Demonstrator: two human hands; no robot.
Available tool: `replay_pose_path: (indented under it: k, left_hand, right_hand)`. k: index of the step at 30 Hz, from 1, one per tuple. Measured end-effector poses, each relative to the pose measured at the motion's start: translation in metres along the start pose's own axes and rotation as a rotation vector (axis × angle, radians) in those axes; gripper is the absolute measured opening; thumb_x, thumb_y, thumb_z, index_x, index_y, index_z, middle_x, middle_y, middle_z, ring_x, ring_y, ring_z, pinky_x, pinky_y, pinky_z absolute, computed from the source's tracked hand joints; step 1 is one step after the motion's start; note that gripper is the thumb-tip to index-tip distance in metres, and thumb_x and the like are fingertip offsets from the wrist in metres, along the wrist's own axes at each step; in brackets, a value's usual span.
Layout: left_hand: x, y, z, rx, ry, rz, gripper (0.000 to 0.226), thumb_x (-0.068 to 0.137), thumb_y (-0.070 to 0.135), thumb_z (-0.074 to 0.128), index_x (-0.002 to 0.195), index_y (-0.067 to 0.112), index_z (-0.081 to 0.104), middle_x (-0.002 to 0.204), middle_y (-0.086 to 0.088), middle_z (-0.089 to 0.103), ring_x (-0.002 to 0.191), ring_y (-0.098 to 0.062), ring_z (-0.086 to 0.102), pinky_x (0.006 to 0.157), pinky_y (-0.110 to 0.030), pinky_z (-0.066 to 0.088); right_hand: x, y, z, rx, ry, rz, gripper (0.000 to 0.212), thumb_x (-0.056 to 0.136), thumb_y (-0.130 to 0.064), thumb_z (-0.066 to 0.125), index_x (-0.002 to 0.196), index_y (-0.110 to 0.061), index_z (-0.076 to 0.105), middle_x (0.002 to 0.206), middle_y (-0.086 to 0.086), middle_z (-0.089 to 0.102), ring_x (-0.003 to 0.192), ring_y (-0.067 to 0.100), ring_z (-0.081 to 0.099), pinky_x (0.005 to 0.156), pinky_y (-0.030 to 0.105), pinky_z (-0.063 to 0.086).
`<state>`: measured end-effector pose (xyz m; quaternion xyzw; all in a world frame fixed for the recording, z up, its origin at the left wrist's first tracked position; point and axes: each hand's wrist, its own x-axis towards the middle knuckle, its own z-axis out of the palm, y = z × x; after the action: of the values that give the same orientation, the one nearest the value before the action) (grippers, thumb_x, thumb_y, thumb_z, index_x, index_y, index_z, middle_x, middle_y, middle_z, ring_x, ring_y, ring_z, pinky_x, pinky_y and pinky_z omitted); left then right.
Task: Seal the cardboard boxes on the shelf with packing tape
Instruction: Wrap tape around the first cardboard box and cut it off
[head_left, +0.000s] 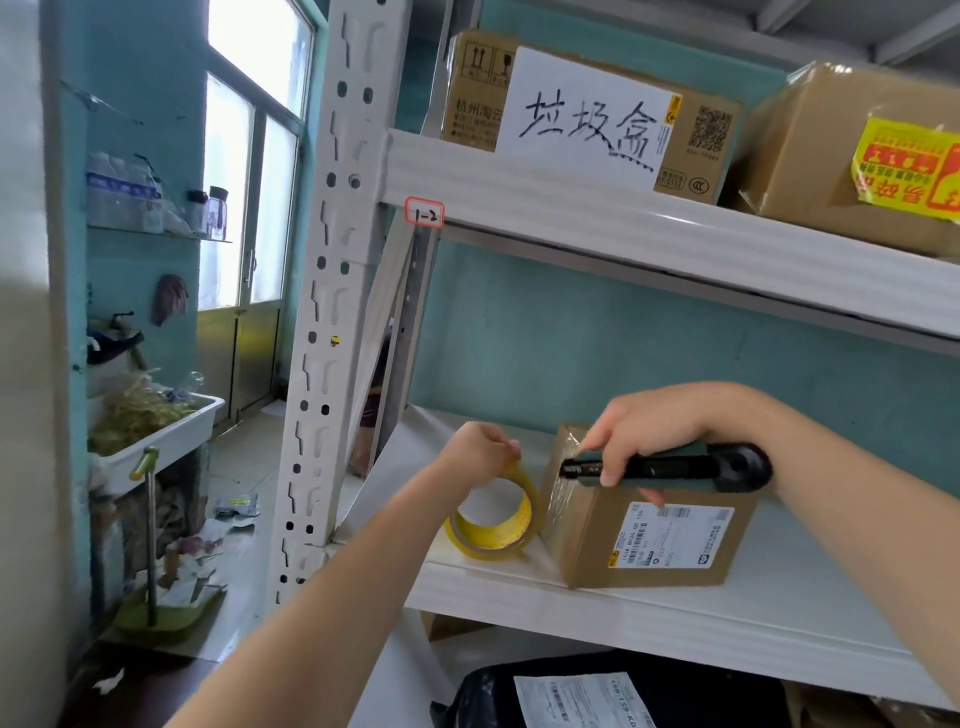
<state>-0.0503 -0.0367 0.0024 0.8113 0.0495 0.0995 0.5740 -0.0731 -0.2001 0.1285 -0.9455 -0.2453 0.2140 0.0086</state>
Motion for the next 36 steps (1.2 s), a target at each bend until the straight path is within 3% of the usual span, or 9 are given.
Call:
replay_pose_path:
  k: [2,5,9,13,19,25,31,34,36]
  left_hand:
    - [-0.001,-0.004,-0.006,-0.052,-0.007,0.014,0.024,0.092,0.021,0.058,0.068,0.015,0.061,0.078,-0.008,0.057,0.073,-0.019,0.05,0.069,-0.024,0.038]
    - [-0.005,-0.006,-0.008,-0.072,-0.001,0.039,0.018,0.093,0.023,0.056,0.082,0.012,0.064,0.082,-0.009,0.055,0.076,-0.019,0.048,0.062,-0.023,0.037]
    - [-0.011,-0.01,-0.007,-0.095,0.028,0.067,0.019,0.094,0.022,0.055,0.081,0.011,0.064,0.081,-0.01,0.053,0.076,-0.02,0.047,0.059,-0.022,0.037]
    - [-0.015,-0.015,-0.011,-0.177,0.057,0.058,0.019,0.093,0.018,0.055,0.079,0.01,0.063,0.083,-0.011,0.055,0.079,-0.022,0.049,0.074,-0.027,0.039]
    - [-0.016,-0.02,-0.016,-0.216,0.077,0.045,0.018,0.094,0.021,0.054,0.088,0.009,0.066,0.085,-0.01,0.059,0.08,-0.022,0.052,0.075,-0.029,0.041]
    - [-0.015,-0.02,-0.012,-0.178,0.105,0.056,0.021,0.094,0.021,0.054,0.094,0.005,0.068,0.084,-0.007,0.061,0.079,-0.019,0.053,0.074,-0.026,0.042]
    - [-0.013,-0.021,-0.011,-0.155,0.116,0.067,0.019,0.093,0.022,0.056,0.078,0.014,0.066,0.072,-0.002,0.058,0.074,-0.018,0.052,0.07,-0.026,0.04]
    - [-0.014,-0.022,-0.011,-0.158,0.123,0.049,0.021,0.093,0.023,0.056,0.074,0.017,0.064,0.071,-0.001,0.058,0.074,-0.018,0.052,0.072,-0.027,0.04]
    - [-0.014,-0.023,-0.012,-0.161,0.129,0.044,0.022,0.093,0.023,0.056,0.072,0.018,0.063,0.071,0.0,0.058,0.075,-0.018,0.052,0.073,-0.028,0.04]
  right_hand:
    - [-0.001,0.014,-0.002,0.176,0.156,-0.075,0.02,0.083,-0.015,0.057,0.101,-0.01,0.066,0.051,0.007,0.064,0.051,0.014,0.063,0.058,0.018,0.046]
    - [0.005,0.027,-0.004,0.47,0.524,-0.109,0.015,0.084,-0.015,0.059,0.093,-0.004,0.063,0.053,0.008,0.063,0.055,0.019,0.066,0.058,0.026,0.047]
    - [0.026,0.011,0.012,0.061,0.701,-0.128,0.026,0.087,-0.031,0.055,0.07,-0.012,0.047,0.064,0.002,0.053,0.058,0.02,0.05,0.055,0.031,0.034]
    - [0.044,0.003,0.023,-0.171,0.79,-0.017,0.022,0.09,-0.027,0.045,0.076,-0.014,0.036,0.071,0.005,0.048,0.061,0.023,0.046,0.051,0.032,0.03]
    - [0.051,0.01,0.02,-0.256,0.738,0.185,0.021,0.089,-0.01,0.042,0.108,-0.004,0.037,0.073,0.005,0.044,0.076,0.029,0.048,0.056,0.033,0.032]
    - [0.063,0.011,0.033,-0.328,0.801,0.274,0.054,0.083,-0.054,0.055,0.113,-0.011,0.04,0.104,0.006,0.063,0.098,0.028,0.061,0.064,0.03,0.037]
    - [0.075,0.006,0.037,-0.312,0.685,0.346,0.057,0.069,-0.033,0.067,0.113,-0.009,0.04,0.093,0.003,0.058,0.091,0.025,0.061,0.068,0.028,0.047]
    - [0.078,0.001,0.042,-0.379,0.606,0.364,0.082,0.057,-0.047,0.08,0.116,-0.01,0.036,0.083,0.001,0.046,0.091,0.025,0.061,0.07,0.031,0.049]
    - [0.077,0.007,0.04,-0.309,0.62,0.34,0.093,0.051,-0.06,0.079,0.117,-0.011,0.036,0.091,0.003,0.053,0.096,0.026,0.061,0.067,0.031,0.045]
